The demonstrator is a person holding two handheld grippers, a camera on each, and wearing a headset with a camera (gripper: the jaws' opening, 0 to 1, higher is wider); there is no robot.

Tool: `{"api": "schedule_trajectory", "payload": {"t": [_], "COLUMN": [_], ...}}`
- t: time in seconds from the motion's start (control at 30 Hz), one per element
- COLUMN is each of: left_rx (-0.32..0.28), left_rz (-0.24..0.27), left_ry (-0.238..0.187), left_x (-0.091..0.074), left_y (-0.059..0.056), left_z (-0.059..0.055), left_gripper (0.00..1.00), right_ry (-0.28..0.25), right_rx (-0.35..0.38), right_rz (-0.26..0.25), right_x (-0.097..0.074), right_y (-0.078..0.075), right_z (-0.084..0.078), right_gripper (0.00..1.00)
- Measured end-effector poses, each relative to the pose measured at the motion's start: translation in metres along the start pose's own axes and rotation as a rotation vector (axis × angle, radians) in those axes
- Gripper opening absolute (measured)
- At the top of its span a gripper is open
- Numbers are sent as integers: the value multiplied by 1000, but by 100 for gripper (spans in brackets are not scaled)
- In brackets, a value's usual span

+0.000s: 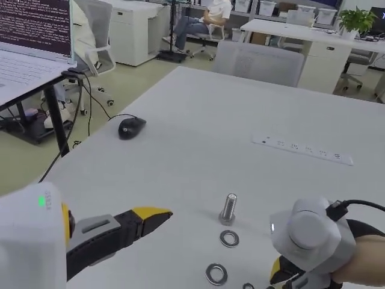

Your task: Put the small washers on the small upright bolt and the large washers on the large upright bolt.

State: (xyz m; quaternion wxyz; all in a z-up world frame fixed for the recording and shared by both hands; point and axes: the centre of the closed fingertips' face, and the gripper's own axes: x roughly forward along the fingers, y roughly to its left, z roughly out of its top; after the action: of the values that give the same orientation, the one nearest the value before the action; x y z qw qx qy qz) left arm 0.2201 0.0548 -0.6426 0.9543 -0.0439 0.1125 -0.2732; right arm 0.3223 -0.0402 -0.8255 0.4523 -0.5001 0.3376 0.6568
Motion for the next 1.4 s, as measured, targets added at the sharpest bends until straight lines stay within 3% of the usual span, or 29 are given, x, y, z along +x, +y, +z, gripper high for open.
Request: {"api": "schedule_trajectory", "payload": {"t": [0.43, 0.73, 0.87, 1.2, 1.4], "left_rx": [-4, -4, -3, -2, 2], "left_rz": [-6, -9, -15, -29, -35], "left_ry": [-1, 10, 16, 23, 26], "left_x": [6, 6, 7, 11, 12], "left_y": [-4, -6, -8, -9, -10], "left_z": [1, 0, -2, -4, -4], "left_gripper": [71, 71, 71, 70, 70], "right_ry": [4, 18, 9, -10, -4], "right_rx": [-29, -1, 17, 90, 107], "right_rz": [-8, 5, 3, -87, -126], "right_x": [0, -1, -10, -50, -64], "right_y": [-1, 0, -2, -36, -53], "right_z": [1, -2, -6, -29, -36], "right_gripper": [13, 12, 12, 12, 12]}}
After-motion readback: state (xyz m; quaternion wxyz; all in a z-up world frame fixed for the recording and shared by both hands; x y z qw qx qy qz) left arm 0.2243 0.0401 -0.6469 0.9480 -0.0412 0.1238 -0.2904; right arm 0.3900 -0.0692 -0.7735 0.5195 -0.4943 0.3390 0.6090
